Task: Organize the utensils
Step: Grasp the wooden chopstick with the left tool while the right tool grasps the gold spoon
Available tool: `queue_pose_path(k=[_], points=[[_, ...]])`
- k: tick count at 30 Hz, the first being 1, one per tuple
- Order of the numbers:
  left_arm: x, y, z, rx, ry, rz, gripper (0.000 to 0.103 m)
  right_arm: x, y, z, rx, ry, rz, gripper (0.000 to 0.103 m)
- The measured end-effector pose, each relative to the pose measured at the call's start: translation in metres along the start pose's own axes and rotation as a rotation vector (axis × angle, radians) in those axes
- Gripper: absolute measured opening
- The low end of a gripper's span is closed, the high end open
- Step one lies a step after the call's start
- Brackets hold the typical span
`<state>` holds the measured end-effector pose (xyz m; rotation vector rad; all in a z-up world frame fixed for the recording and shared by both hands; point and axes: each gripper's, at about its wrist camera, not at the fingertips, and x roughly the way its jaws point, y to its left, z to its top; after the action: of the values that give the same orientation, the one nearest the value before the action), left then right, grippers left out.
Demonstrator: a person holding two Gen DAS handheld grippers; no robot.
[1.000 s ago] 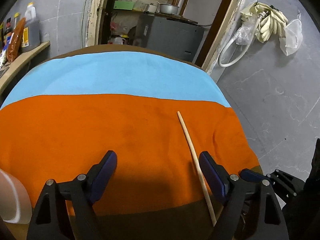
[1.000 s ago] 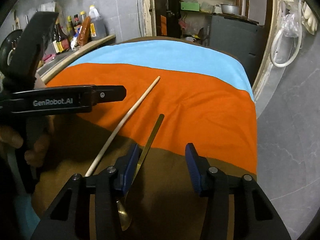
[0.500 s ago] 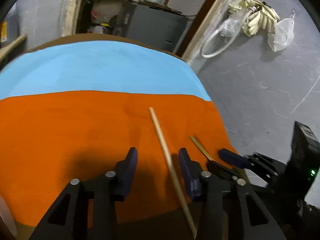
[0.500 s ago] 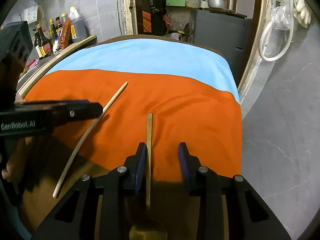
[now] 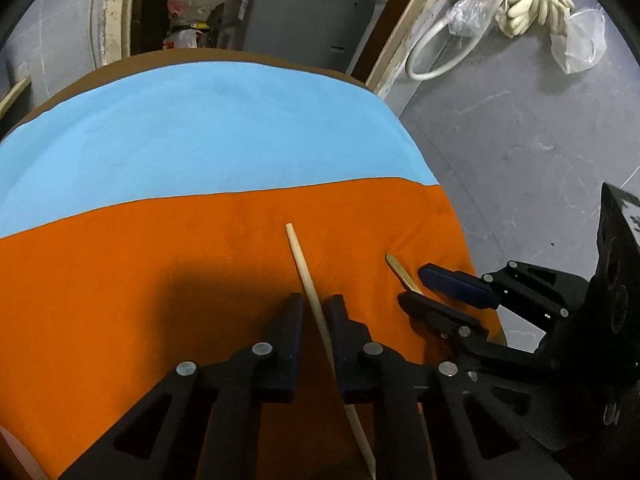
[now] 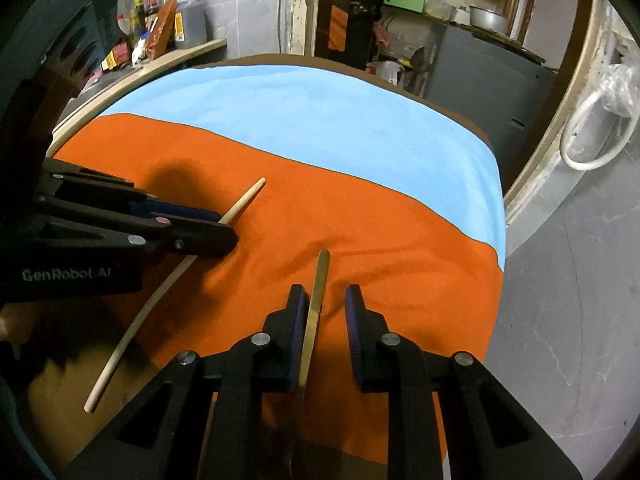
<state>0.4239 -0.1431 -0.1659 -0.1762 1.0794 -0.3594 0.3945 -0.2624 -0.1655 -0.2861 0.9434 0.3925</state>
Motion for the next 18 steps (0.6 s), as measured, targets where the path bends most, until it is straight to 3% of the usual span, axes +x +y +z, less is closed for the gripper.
queue_pose_path(k=[3, 6, 10, 14, 18], points=[[0.0, -0.001, 0.003, 0.002, 0.014, 0.003, 0.01, 0.003, -0.002, 0.008, 0.025, 0.03, 0.016, 0.018], [-0.001, -0.001, 0.004, -0.009, 0.012, 0.008, 0.008, 0.004, -0.005, 0.011, 0.054, 0.034, 0.047, 0.007], [-0.008, 0.001, -0.001, -0.039, -0.009, 0.008, 0.005, -0.001, -0.008, 0.006, 0.101, 0.029, 0.057, 0.005], [-0.027, 0.006, -0.007, -0.063, -0.064, 0.001, 0.005, -0.016, -0.016, -0.002, 0.184, -0.036, 0.08, 0.005], [-0.051, 0.008, -0.015, -0.089, -0.134, -0.023, 0.005, -0.044, -0.022, -0.012, 0.268, -0.172, 0.109, 0.005]])
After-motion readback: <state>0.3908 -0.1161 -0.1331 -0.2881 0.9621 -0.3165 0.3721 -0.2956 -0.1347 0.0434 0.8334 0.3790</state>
